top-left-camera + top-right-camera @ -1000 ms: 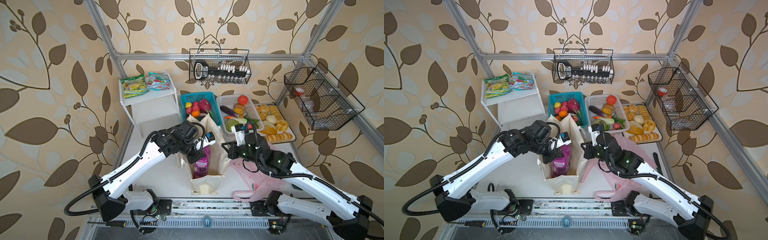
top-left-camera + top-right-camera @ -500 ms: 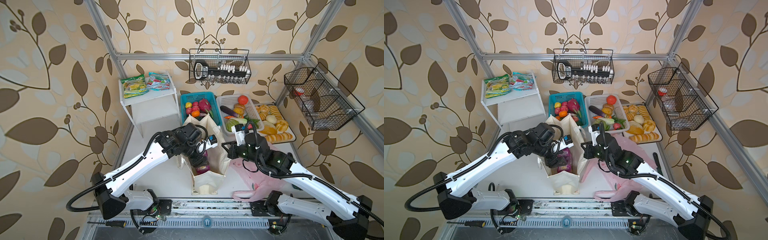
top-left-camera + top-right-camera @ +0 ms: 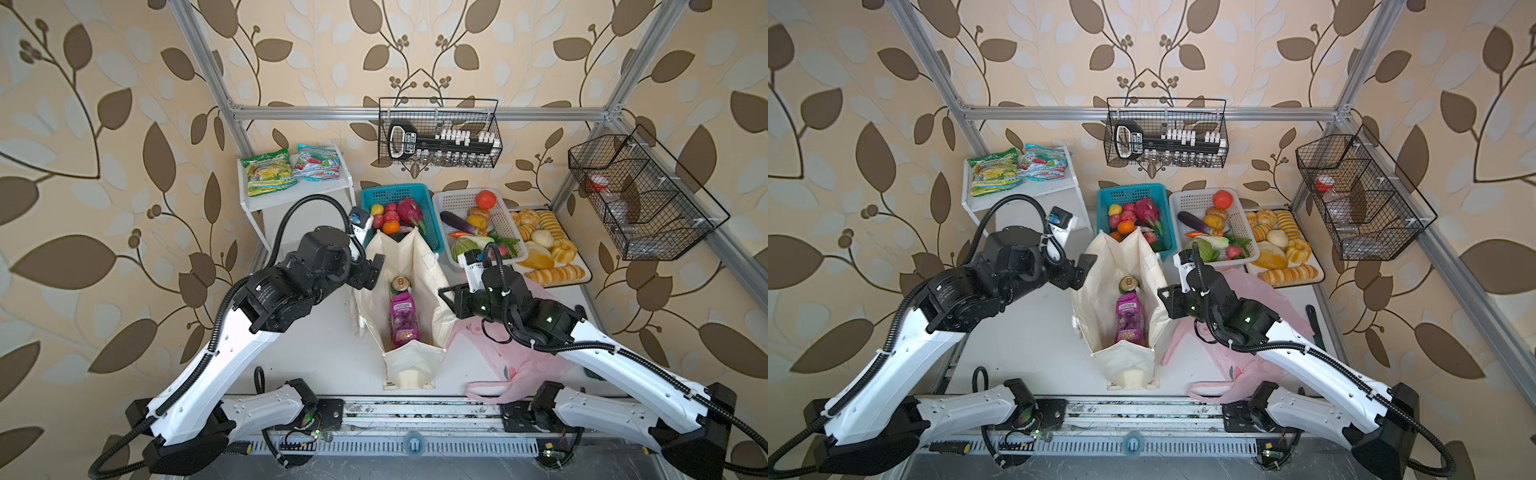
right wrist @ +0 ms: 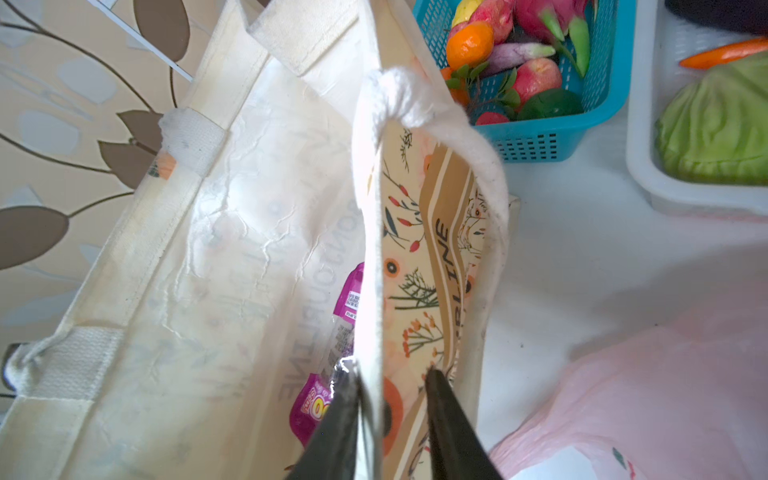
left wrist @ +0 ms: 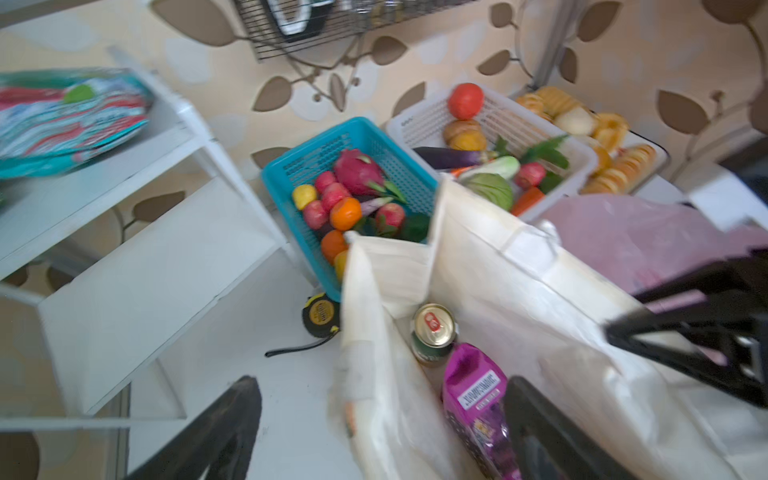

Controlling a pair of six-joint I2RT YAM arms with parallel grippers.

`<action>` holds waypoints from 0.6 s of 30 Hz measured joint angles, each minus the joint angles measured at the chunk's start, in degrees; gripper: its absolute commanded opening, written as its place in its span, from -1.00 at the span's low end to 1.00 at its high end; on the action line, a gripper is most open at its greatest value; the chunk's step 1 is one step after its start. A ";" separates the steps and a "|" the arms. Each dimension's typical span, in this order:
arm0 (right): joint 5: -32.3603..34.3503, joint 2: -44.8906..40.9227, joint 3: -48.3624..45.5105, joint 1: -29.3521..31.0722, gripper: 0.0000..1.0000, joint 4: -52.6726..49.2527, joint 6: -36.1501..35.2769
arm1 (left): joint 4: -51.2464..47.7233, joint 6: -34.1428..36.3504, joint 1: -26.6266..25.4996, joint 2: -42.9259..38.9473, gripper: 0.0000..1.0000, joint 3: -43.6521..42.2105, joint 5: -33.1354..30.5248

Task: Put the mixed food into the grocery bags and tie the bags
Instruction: 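Raise the left gripper and move it to the Fox's candy bags on the shelf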

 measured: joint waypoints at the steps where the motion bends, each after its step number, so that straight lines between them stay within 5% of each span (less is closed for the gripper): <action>1: 0.07 -0.02 0.04 0.00 -0.41 0.02 0.04 | -0.96 -1.01 3.19 0.35 0.90 0.98 0.09; 8: 0.57 -0.59 0.15 0.00 -0.17 -0.07 -0.11 | -6.54 -4.11 18.58 7.89 0.98 14.51 3.96; 18: 0.48 -2.62 0.15 0.00 0.10 -0.31 -0.57 | -10.69 -4.37 28.79 26.36 0.96 45.83 10.78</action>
